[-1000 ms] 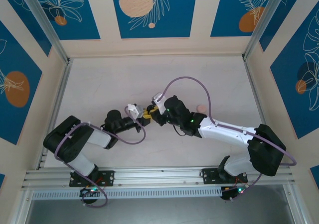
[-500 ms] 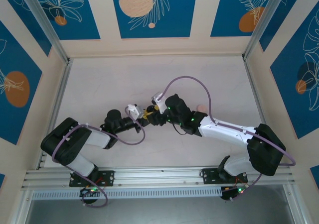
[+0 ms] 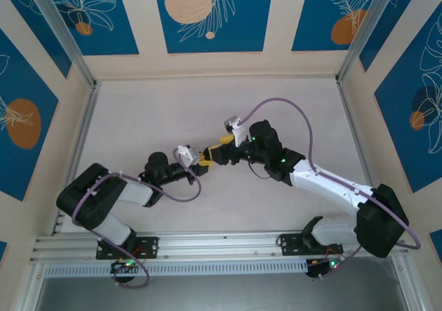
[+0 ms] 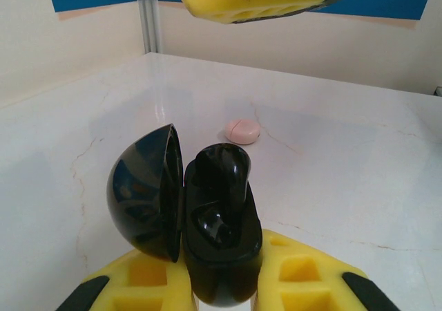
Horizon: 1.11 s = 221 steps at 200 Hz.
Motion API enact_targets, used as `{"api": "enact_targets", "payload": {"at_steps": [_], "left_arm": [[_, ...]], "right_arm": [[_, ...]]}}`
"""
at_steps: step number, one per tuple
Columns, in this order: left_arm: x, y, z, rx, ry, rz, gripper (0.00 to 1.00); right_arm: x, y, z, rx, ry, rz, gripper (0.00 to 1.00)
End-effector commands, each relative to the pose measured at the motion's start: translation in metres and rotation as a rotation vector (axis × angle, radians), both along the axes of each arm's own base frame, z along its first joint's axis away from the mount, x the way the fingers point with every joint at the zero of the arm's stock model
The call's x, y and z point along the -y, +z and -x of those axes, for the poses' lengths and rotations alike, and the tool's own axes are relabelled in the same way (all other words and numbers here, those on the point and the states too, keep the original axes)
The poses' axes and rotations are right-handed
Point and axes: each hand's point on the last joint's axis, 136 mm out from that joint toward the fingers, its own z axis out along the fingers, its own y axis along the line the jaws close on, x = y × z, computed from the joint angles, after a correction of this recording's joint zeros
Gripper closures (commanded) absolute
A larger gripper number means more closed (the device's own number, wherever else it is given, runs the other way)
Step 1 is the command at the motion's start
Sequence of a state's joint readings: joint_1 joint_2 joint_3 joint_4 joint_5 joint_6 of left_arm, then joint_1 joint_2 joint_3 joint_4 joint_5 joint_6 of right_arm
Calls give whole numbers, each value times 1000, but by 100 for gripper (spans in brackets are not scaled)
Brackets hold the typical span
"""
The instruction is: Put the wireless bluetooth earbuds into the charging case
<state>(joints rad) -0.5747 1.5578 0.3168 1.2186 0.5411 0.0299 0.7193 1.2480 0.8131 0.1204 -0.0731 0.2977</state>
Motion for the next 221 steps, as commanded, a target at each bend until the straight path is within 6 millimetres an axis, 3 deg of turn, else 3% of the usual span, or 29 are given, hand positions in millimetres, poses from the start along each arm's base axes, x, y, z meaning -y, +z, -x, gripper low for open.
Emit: {"api": "enact_targets", "payload": {"at_steps": [1,55,114,221], "left_arm": [[5,12,11,74,-57,26,85],[7,13,12,77,-70,38,85],[7,14,12,76,-71,42,85],[7,16,12,79,-71,38,85]], "right_arm": [[6,7,6,-88,45,-93,39],[12,-7,7,-231,92,-121,60],[1,-20,8,-320,149,-114,74],[-6,-31,5,-354,166,-90,82]]}}
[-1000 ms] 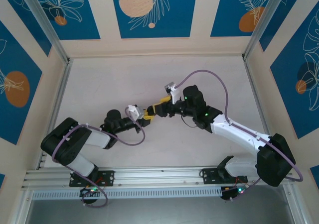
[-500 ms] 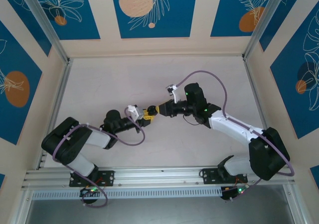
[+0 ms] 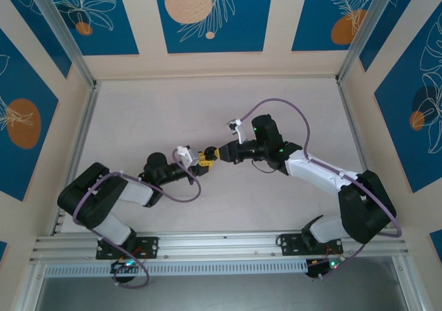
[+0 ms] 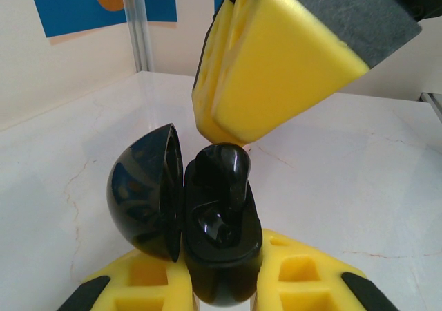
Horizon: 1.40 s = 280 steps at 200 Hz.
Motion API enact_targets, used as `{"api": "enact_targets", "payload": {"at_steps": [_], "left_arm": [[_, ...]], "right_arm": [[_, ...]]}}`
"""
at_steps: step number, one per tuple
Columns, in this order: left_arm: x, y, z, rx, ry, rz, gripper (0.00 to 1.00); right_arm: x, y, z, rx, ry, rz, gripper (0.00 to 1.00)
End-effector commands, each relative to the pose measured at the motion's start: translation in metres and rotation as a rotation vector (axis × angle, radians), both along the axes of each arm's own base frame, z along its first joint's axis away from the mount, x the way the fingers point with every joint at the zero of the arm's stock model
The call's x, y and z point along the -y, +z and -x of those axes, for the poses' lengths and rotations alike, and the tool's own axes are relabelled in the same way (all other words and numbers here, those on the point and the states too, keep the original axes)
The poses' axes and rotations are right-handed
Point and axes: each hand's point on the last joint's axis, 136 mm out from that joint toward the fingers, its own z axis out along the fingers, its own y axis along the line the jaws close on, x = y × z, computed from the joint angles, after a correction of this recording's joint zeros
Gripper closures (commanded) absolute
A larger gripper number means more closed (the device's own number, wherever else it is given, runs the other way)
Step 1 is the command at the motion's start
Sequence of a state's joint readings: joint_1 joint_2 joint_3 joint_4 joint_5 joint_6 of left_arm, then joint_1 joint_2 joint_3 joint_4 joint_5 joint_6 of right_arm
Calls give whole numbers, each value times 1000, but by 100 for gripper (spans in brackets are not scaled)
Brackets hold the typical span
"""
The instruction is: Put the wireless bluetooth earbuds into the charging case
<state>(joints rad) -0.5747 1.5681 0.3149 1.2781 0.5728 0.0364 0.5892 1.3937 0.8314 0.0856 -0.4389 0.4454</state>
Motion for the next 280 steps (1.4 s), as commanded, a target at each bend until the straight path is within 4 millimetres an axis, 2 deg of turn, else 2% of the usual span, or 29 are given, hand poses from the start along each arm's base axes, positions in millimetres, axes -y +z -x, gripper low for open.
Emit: {"api": "enact_targets", "payload": {"at_steps": [1,152,206,280], "left_arm": [[4,7,8,35,-38,12,85],[4,13,9,40,-45,-2,85],[3,14,10,42,-43,-7,85],[3,17,12,47,-47,-17,85]], "right_arm": [[-6,8,0,4,28,-12,82],[-19,5,3,8,71,-1,85],[-22,-4,3,-3,75,37,85],[-26,-7,4,2,80,71,85]]}}
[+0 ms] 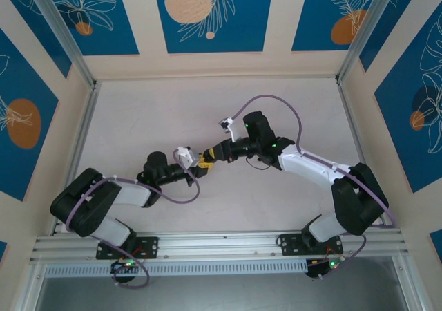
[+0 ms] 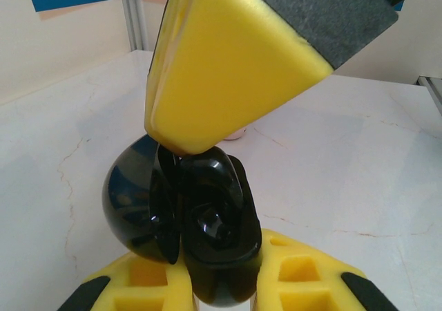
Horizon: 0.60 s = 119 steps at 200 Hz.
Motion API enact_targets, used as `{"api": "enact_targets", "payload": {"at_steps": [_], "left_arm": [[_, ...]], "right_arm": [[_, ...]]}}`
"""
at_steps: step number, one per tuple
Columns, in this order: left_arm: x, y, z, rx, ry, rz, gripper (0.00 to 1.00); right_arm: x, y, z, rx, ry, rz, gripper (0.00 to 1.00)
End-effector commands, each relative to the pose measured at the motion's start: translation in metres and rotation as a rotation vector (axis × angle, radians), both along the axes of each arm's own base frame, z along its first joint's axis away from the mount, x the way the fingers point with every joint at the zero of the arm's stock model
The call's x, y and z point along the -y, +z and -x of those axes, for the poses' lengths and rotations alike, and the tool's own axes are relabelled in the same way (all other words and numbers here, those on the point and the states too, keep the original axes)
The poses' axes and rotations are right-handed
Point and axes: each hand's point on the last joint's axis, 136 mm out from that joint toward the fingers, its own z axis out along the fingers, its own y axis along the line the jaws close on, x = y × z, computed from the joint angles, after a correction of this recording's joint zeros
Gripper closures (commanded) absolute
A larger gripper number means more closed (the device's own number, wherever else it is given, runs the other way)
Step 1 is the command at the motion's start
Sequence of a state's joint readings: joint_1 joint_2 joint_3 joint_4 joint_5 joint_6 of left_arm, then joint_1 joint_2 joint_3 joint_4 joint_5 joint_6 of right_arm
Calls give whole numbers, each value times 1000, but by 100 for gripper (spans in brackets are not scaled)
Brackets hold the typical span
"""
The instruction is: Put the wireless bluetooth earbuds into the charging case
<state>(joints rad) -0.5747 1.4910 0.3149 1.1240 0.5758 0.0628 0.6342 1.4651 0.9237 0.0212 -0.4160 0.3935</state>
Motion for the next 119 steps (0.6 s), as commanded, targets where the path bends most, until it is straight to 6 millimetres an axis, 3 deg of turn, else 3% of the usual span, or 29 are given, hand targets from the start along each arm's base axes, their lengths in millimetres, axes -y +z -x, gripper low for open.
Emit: {"api": "enact_targets", "payload": {"at_steps": [1,119], "left_arm": [[6,23,6,87,-44,35,85],[6,28,8,95,-46,34,85]], "right_arm": [[-7,-6,5,-15,32,28,85],[-13,-3,9,-16,60,23,80]]}}
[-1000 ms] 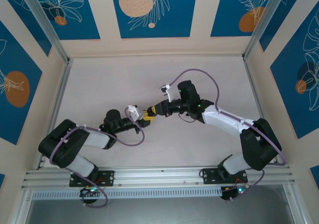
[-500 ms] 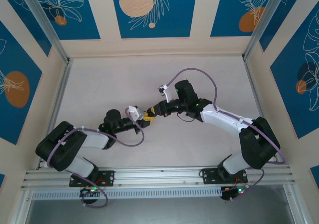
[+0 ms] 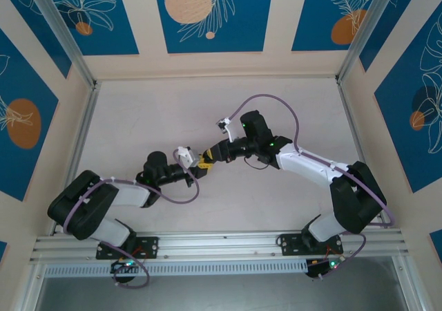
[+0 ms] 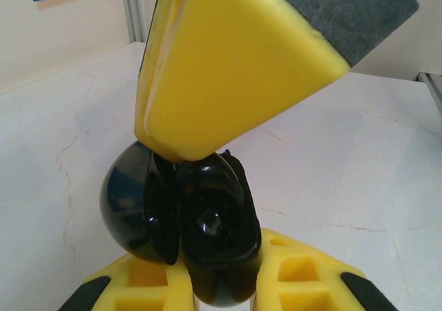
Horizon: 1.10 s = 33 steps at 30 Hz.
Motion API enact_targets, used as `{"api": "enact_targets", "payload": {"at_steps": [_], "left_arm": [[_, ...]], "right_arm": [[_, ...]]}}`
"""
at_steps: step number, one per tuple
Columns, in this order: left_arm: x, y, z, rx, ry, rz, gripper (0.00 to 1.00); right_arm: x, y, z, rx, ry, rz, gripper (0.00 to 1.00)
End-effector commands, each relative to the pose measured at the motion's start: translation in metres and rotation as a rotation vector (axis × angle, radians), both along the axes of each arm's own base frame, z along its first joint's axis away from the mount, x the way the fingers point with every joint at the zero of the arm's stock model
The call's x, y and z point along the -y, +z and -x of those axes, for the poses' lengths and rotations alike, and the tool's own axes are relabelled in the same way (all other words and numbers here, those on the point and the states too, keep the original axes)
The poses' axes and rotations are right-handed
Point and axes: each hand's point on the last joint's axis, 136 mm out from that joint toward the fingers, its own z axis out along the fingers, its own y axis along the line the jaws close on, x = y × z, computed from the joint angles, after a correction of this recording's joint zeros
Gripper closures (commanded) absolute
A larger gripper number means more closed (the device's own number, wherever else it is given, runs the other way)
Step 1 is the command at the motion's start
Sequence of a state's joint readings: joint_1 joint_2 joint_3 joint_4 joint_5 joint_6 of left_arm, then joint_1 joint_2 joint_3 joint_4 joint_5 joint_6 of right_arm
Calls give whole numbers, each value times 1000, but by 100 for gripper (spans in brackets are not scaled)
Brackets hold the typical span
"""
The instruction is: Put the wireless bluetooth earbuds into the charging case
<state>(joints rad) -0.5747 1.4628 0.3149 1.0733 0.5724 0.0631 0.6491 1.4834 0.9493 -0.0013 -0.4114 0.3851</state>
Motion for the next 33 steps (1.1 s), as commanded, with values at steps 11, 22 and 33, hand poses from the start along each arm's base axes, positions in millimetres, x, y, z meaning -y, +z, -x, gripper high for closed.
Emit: {"api": "enact_targets", "payload": {"at_steps": [11,22,33], "left_arm": [[8,32,8,118,-56,42,85],[9,32,8,121,-59,35,85],[8,19,10,139,-64,-11,85]], "right_arm": [[-13,-3,11,-23,73,6,79],[-15,-2,12,-15,80,12,76],[10,27,11,48,22,-6,75]]}}
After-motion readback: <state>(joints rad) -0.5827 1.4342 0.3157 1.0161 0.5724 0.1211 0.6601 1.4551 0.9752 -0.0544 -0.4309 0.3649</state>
